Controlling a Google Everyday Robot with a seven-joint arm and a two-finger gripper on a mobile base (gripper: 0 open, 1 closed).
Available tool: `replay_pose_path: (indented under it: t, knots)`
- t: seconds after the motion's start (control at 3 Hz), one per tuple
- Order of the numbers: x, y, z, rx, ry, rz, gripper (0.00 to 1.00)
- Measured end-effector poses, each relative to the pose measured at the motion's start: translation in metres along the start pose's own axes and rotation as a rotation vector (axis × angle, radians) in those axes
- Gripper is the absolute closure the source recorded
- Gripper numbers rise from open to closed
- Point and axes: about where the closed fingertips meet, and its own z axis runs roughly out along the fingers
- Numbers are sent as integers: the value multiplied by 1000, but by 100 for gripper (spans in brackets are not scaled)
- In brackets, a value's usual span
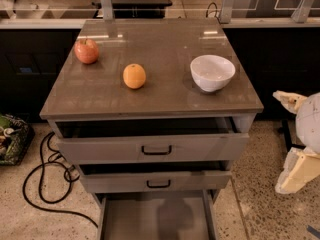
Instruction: Close bottom drawer
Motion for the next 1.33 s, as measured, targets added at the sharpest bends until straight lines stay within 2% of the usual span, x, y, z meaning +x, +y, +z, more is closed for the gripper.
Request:
replay_pose_path:
  t: [0.33,0.67,1.0,1.33]
  knots:
    - [13,57,43,-13,-35,52,0]
    - [13,57,44,-10,-24,46,0]
    - [32,57,60,-22,37,37,0]
    - [75,70,89,-72,148,3,0]
